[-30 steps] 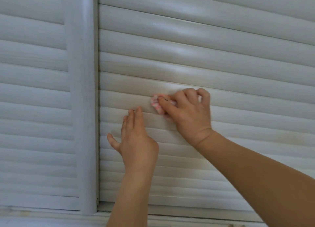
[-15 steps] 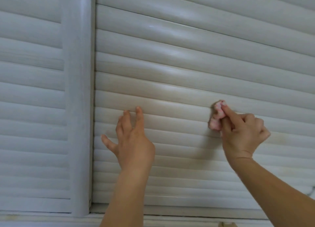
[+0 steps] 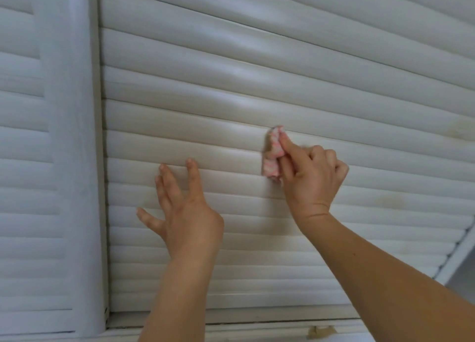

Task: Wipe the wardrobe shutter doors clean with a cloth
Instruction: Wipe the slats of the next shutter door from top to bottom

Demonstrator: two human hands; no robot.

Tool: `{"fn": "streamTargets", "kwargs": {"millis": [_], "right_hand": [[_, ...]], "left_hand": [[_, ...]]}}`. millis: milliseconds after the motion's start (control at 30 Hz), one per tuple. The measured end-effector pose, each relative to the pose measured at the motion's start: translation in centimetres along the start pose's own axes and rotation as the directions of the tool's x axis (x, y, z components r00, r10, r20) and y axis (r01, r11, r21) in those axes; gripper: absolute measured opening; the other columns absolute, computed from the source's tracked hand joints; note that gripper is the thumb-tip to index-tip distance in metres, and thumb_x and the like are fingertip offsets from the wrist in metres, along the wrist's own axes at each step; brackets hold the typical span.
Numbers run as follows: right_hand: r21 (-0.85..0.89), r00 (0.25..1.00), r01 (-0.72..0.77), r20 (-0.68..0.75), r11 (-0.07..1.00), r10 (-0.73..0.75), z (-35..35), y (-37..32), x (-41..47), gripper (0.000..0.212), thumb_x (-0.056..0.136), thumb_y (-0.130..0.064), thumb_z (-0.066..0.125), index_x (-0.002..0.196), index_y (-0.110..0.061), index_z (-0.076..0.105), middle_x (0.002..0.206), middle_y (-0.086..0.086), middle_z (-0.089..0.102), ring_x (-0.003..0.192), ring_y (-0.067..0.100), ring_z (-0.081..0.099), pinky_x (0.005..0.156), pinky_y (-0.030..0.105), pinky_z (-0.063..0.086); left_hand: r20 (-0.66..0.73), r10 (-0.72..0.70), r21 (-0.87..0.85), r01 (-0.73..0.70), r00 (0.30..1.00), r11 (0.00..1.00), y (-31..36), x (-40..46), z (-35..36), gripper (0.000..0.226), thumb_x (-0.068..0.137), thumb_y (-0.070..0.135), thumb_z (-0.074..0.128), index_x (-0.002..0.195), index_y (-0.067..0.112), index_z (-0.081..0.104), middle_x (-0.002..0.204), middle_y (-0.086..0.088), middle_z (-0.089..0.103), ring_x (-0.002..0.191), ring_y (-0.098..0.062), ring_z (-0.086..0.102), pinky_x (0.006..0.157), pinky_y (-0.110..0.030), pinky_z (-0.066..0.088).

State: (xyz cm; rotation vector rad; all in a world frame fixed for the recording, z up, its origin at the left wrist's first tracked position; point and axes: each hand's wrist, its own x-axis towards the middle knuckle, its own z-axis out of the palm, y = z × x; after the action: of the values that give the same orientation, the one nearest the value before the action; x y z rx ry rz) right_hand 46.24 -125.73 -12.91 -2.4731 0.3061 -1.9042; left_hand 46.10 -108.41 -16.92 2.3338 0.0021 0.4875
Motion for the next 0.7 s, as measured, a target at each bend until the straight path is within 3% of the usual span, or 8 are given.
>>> {"fn": "streamTargets", "kwargs": {"millis": [100,167,233,300,367,433,567,700], "right_hand": [[0.004,0.89,-0.454,0.056,0.891,0.453,-1.4,3.5,0.2,0.024,0.093,-0.039,0.054,0.113,-0.041,0.065,0.091,0.006,0.059,0.097,0.029,0.049,0.079,0.032,0.019],[0.044,0.786,-0.619,0.042,0.784,0.617,-1.7,4.4,0.7,0.025,0.095,-0.045,0.047,0.113,-0.04,0.064,0.097,0.004,0.059,0.103,0.025,0.046,0.085,0.034,0.022],[-0.013,0.835,-0.547,0.059,0.837,0.547,-1.8,3.2,1.0,0.026,0.095,-0.041,0.048,0.118,-0.042,0.062,0.092,0.002,0.053,0.102,0.026,0.046,0.08,0.031,0.018],[-0.06,0.98,-0.184,0.059,0.981,0.187,-1.7,1.8,0.7,0.03,0.093,-0.033,0.054,0.12,-0.041,0.062,0.083,0.001,0.054,0.089,0.027,0.05,0.071,0.029,0.013],[-0.119,0.991,0.121,0.071,0.985,-0.113,-1.7,1.7,0.6,0.033,0.086,-0.029,0.06,0.117,-0.037,0.066,0.074,0.0,0.056,0.074,0.025,0.052,0.068,0.031,0.016],[-0.157,0.978,0.207,0.075,0.966,-0.197,-1.8,3.3,1.3,0.036,0.083,-0.025,0.066,0.117,-0.038,0.066,0.07,-0.001,0.056,0.069,0.025,0.053,0.068,0.032,0.019],[-0.205,0.996,0.084,0.034,0.975,-0.079,-2.8,8.2,1.6,0.031,0.085,-0.029,0.056,0.111,-0.037,0.069,0.071,0.002,0.056,0.069,0.028,0.053,0.066,0.032,0.016],[-0.276,0.944,-0.259,0.13,0.925,0.303,-4.2,12.2,1.8,0.032,0.095,-0.029,0.045,0.121,-0.035,0.064,0.091,0.014,0.058,0.09,0.034,0.049,0.075,0.034,0.018]], "left_hand": [[0.006,0.015,-0.005,-0.015,1.0,1.0,0.0,-0.2,0.3,0.099,0.078,-0.003,0.042,0.143,0.038,-0.02,0.15,-0.005,-0.032,0.14,-0.018,-0.024,0.108,-0.058,-0.01],[0.001,0.013,-0.015,-0.013,1.0,1.0,0.2,-0.4,0.6,0.098,0.078,-0.004,0.041,0.143,0.039,-0.018,0.15,-0.005,-0.031,0.14,-0.018,-0.023,0.109,-0.058,-0.009],[-0.009,0.001,-0.046,-0.001,1.0,0.999,0.6,-0.5,0.8,0.093,0.081,-0.001,0.043,0.145,0.039,-0.012,0.152,-0.004,-0.028,0.141,-0.018,-0.02,0.109,-0.058,-0.008],[-0.025,0.033,-0.047,-0.035,0.999,0.998,1.3,-0.9,1.2,0.088,0.083,0.004,0.045,0.146,0.04,-0.005,0.153,-0.004,-0.025,0.142,-0.019,-0.017,0.109,-0.058,-0.007],[-0.032,0.103,-0.016,-0.104,0.994,0.994,2.1,-1.6,1.8,0.086,0.083,0.006,0.045,0.146,0.042,-0.001,0.153,-0.004,-0.024,0.142,-0.02,-0.017,0.108,-0.059,-0.007],[-0.029,0.129,-0.005,-0.13,0.991,0.992,2.8,-2.0,2.2,0.086,0.082,0.007,0.045,0.146,0.043,0.001,0.153,-0.003,-0.024,0.142,-0.021,-0.017,0.107,-0.059,-0.007],[-0.013,0.106,0.013,-0.106,0.994,0.994,2.8,-1.9,2.4,0.087,0.082,0.007,0.045,0.145,0.044,-0.002,0.153,-0.002,-0.026,0.142,-0.02,-0.017,0.108,-0.059,-0.007],[0.016,0.102,0.019,-0.102,0.995,0.995,2.7,-1.8,2.1,0.093,0.08,0.003,0.045,0.144,0.046,-0.006,0.152,0.0,-0.029,0.141,-0.017,-0.019,0.108,-0.058,-0.007]]}}
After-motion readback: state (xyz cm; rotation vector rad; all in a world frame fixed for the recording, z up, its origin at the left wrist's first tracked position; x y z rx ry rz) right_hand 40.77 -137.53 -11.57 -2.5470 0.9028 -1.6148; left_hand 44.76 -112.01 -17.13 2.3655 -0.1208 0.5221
